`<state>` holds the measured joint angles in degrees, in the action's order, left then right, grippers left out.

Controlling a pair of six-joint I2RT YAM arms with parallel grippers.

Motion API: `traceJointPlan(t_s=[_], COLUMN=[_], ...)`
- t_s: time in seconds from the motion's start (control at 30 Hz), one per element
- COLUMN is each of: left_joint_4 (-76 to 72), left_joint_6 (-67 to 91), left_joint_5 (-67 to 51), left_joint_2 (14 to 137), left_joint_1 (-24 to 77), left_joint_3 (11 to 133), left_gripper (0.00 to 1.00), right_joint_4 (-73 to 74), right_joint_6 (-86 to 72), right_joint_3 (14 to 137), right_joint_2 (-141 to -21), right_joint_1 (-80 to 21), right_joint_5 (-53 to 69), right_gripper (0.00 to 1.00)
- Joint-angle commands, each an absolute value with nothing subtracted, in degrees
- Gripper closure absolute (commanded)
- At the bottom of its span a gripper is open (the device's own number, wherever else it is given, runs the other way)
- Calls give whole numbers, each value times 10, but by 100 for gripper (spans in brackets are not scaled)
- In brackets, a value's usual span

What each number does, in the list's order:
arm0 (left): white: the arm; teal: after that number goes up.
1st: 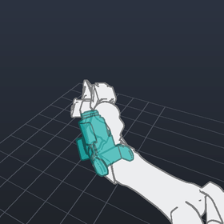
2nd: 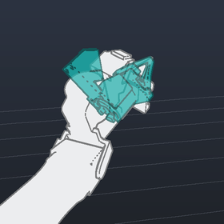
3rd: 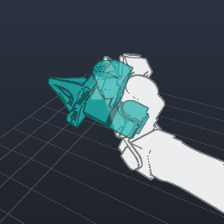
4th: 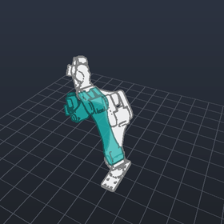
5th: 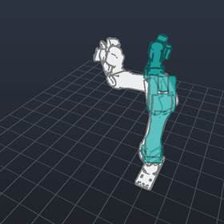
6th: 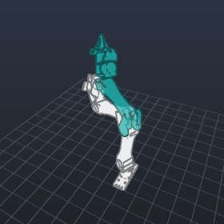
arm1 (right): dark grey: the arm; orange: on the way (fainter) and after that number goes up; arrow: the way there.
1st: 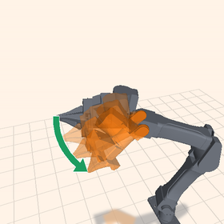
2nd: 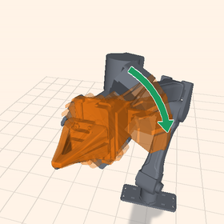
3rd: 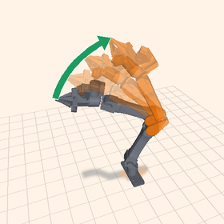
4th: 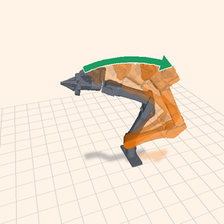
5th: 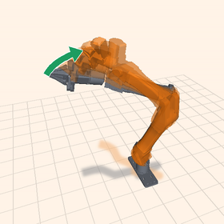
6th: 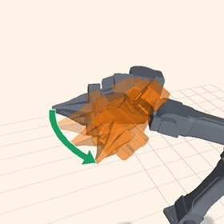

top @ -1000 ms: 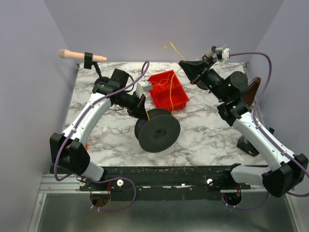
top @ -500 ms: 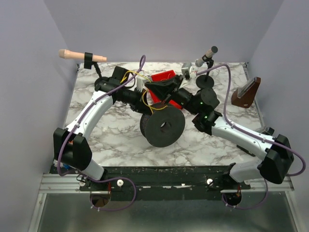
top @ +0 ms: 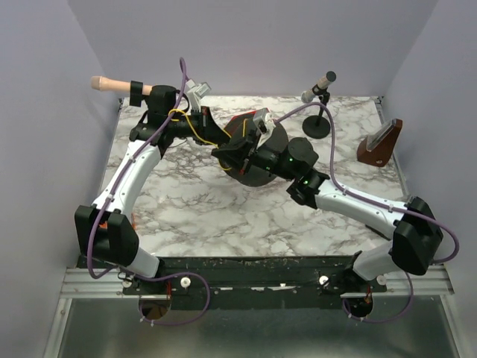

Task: Wrap the cables

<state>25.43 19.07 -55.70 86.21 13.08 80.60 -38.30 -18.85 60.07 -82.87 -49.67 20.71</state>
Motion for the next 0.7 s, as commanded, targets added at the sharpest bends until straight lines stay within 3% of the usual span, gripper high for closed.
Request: traceJointPlan(t_s=[0.0,0.17,0.37,0.67], left_joint_4=[176,242,202,143], left_joint_6=[249,165,192,247], left_joint_5=[-565,-526,-526,-559], left_joint_2=[831,823,826,829], left_joint_1=[135,140,152,153], left_joint_3=[825,807,795,786], left_gripper=[100,100,100,100], right_joint_4=[-357,-315,-284,-354], right_joint_6=[-149,-34,-18,-81], right_joint_3=[633,748,918,878], right_joint_2=[-837,-831,-934,-975], right_joint_1=[-502,-491,-490,-493], right_joint_5=[211,174,266,286], right_gripper=[99,99,100,99])
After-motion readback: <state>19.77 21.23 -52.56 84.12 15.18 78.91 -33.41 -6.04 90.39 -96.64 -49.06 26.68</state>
